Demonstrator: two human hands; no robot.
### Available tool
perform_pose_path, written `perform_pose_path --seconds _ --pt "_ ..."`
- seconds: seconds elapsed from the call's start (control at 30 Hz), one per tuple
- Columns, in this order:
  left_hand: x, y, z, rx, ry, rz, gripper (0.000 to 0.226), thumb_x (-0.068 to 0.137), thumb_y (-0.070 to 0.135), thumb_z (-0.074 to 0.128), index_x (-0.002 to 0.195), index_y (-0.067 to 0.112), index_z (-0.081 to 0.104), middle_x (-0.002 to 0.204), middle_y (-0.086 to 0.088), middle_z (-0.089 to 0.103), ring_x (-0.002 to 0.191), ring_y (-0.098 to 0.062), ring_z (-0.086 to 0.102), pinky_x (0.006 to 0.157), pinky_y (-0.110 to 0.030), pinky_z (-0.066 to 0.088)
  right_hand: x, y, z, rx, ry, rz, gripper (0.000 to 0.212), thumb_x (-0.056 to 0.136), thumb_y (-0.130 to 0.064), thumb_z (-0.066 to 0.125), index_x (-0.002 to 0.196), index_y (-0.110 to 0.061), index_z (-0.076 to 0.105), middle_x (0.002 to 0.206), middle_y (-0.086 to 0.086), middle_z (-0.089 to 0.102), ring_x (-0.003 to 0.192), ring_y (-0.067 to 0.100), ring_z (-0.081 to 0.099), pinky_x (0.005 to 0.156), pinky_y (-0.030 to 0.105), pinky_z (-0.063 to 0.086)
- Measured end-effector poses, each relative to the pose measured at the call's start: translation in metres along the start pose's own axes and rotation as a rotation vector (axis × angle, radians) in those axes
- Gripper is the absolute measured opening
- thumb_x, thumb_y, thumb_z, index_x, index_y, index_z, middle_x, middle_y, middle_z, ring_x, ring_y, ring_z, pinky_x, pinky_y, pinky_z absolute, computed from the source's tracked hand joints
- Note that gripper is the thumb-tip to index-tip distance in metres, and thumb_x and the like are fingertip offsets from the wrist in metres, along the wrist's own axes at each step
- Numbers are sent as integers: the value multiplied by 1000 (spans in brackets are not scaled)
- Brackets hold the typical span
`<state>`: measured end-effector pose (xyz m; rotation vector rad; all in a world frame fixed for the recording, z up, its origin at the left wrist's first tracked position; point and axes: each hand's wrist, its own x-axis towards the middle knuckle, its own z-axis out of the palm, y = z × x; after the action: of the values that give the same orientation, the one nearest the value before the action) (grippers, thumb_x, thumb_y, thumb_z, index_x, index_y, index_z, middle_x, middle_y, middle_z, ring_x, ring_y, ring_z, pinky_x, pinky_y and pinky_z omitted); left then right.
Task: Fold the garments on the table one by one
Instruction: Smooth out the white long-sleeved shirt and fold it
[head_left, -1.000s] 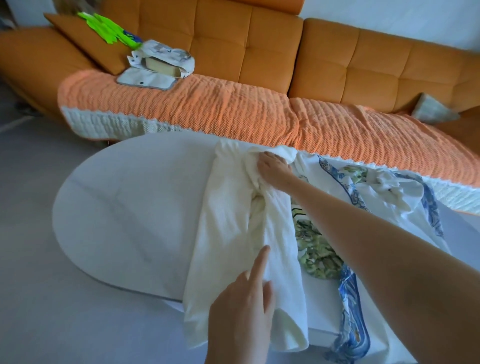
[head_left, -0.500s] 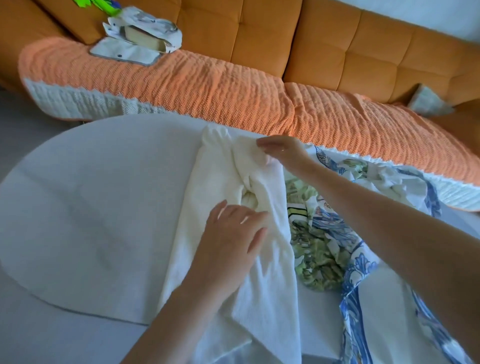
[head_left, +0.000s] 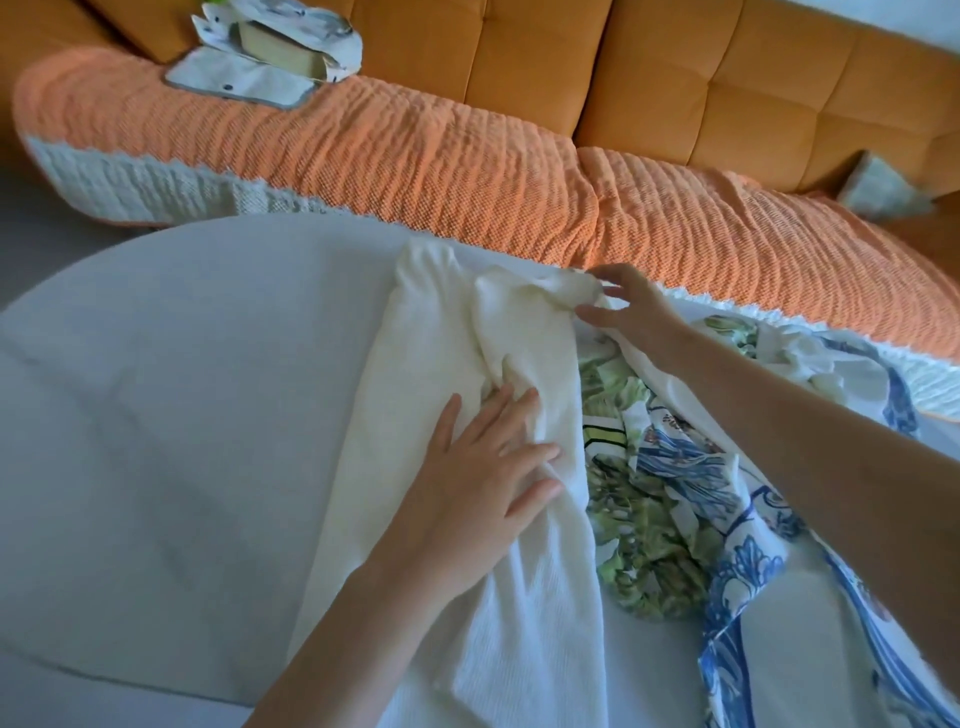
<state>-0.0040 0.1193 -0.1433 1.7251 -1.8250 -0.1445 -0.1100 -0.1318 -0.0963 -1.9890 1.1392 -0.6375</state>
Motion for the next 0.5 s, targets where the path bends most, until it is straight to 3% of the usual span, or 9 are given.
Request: perform_pose_path --seconds 0.1,0.17,0.23,0.33,0.37,0.43,0.5 --pt "-2 -3 5 -1 21 -13 43 90 49 28 109 30 62 153 10 27 143 -7 16 117 -41 8 7 -1 6 55 73 -8 23 86 -13 66 108 -10 59 96 -2 59 87 8 54 64 4 42" --pt "-4 -4 7 14 39 -10 37 91 47 31 100 28 61 152 9 29 142 -8 18 114 -41 9 19 -12 7 183 146 77 6 91 -18 60 95 -14 60 83 -4 58 75 7 54 71 14 43" --pt "-4 -3 9 30 49 -10 31 91 45 33 93 26 58 151 8 32 142 -9 21 113 -41 11 39 -20 5 243 178 199 13 94 -23 53 86 -15 59 82 0 56 78 14 52 78 27 42" --pt "-7 -2 11 48 64 -15 26 91 41 37 89 25 57 150 8 35 141 -10 25 114 -42 13 65 -38 14 -3 159 324 26 97 -28 39 83 -12 53 78 5 47 65 15 42 59 25 33" --pt "-7 -1 12 54 72 -14 23 91 40 38 88 26 57 149 7 37 140 -9 29 113 -42 14 72 -41 18 -106 165 321 31 97 -31 36 86 -9 54 84 8 48 69 18 44 61 26 34" --pt "-7 -1 13 52 82 -17 21 90 38 41 87 26 57 146 7 41 137 -9 34 112 -42 16 84 -38 27 -373 98 315 44 97 -40 36 84 -5 58 96 11 47 101 28 49 84 30 39" --pt "-6 -1 14 52 84 -23 20 90 38 42 87 26 57 145 7 42 136 -9 36 112 -42 17 94 -21 36 -627 13 305 58 94 -57 35 68 -7 52 110 14 51 133 34 30 110 46 22"
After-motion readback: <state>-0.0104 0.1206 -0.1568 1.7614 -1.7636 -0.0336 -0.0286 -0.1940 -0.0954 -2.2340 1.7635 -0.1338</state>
